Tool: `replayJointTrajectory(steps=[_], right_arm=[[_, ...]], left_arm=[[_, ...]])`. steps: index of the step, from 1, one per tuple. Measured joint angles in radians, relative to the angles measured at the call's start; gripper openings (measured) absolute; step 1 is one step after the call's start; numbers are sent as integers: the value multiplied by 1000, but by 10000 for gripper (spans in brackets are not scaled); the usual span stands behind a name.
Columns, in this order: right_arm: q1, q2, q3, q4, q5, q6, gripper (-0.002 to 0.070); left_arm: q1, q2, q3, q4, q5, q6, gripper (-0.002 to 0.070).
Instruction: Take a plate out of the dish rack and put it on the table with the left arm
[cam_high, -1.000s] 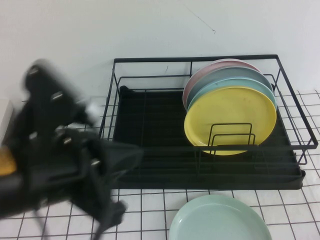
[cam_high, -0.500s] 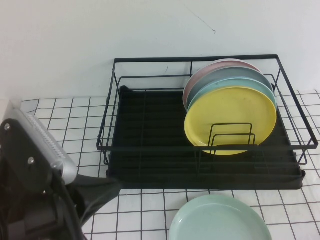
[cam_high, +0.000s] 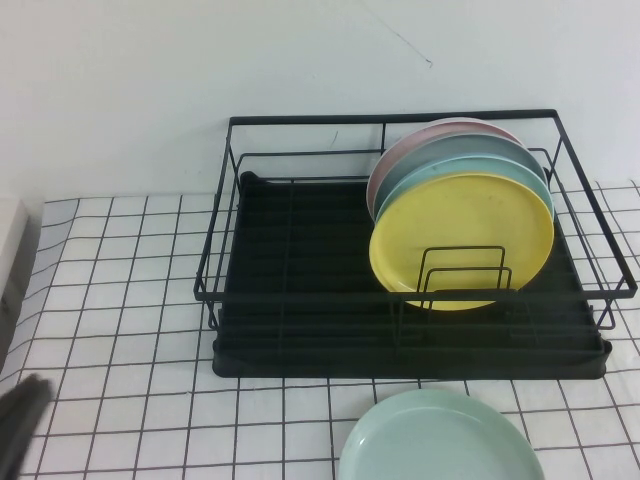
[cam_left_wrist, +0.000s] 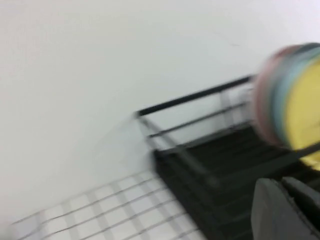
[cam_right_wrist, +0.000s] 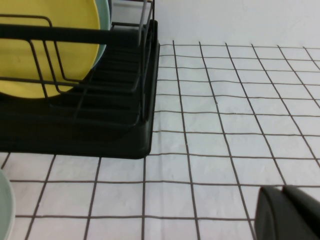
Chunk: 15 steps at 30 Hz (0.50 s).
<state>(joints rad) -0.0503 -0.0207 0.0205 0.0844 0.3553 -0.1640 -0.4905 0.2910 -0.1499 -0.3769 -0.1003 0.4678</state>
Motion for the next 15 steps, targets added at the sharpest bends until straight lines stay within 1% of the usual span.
replayJointTrajectory(steps=[3, 4, 7, 9, 12, 15], right_arm=[[0, 0, 0, 0, 0, 0, -1], [0, 0, 0, 0, 0, 0, -1], [0, 0, 0, 0, 0, 0, -1], [0, 0, 0, 0, 0, 0, -1], [0, 0, 0, 0, 0, 0, -1], [0, 0, 0, 0, 0, 0, -1]], left_arm=[[132, -119, 60, 29, 4, -32, -1], [196, -174, 80, 50, 16, -50, -1], [338, -270, 117, 99, 27, -122, -1], [413, -295, 143, 129, 29, -177, -1], [481, -300, 170, 171, 48, -246, -1], [506, -302, 172, 184, 90, -277, -1]])
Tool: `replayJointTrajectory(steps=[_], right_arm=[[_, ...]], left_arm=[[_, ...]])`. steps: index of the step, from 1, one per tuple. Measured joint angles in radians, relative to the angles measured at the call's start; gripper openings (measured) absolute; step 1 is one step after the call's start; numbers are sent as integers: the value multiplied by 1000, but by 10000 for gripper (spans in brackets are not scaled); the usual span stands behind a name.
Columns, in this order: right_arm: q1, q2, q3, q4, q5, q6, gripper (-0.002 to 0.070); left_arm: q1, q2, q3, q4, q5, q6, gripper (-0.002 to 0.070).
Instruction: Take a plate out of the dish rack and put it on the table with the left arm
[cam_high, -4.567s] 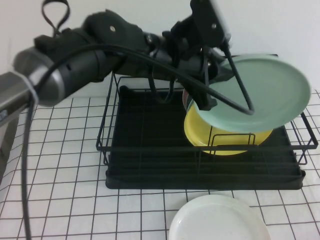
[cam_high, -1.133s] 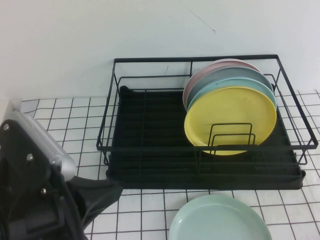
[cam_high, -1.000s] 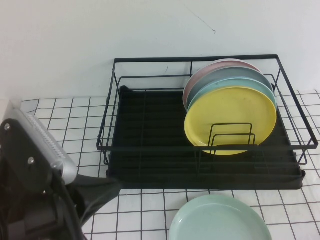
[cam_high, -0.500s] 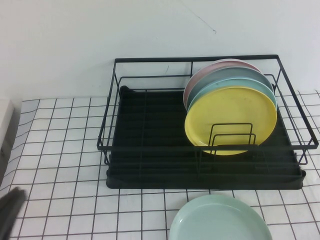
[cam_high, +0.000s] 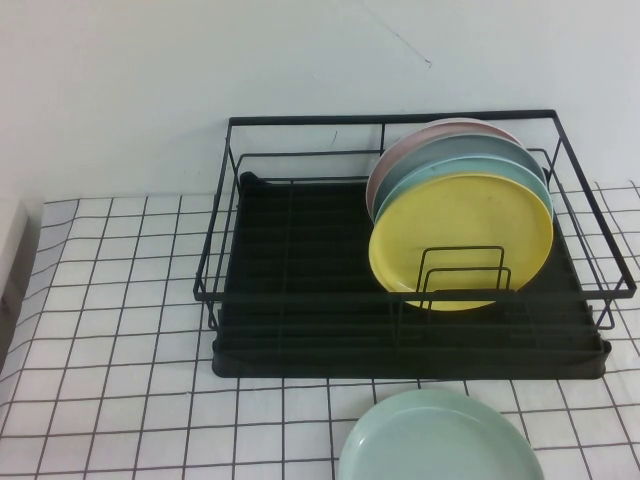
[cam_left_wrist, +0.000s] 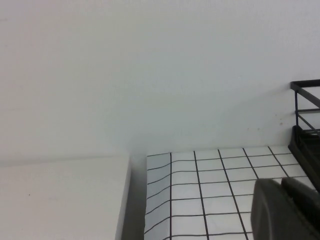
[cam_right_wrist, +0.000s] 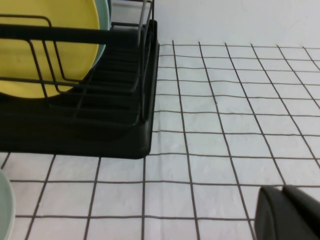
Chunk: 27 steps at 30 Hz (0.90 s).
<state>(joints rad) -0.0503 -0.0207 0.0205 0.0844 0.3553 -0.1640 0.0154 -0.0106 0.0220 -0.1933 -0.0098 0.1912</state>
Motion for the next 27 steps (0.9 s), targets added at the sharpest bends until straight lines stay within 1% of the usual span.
replayJointTrajectory(steps=[3, 14, 27], right_arm=[[0, 0, 0, 0, 0, 0, -1], [0, 0, 0, 0, 0, 0, -1], [0, 0, 0, 0, 0, 0, -1]], left_arm=[[2, -2, 0, 5, 18, -8, -1], [2, -3, 0, 36, 309, 2, -2], [2, -3, -2, 38, 321, 2, -2]])
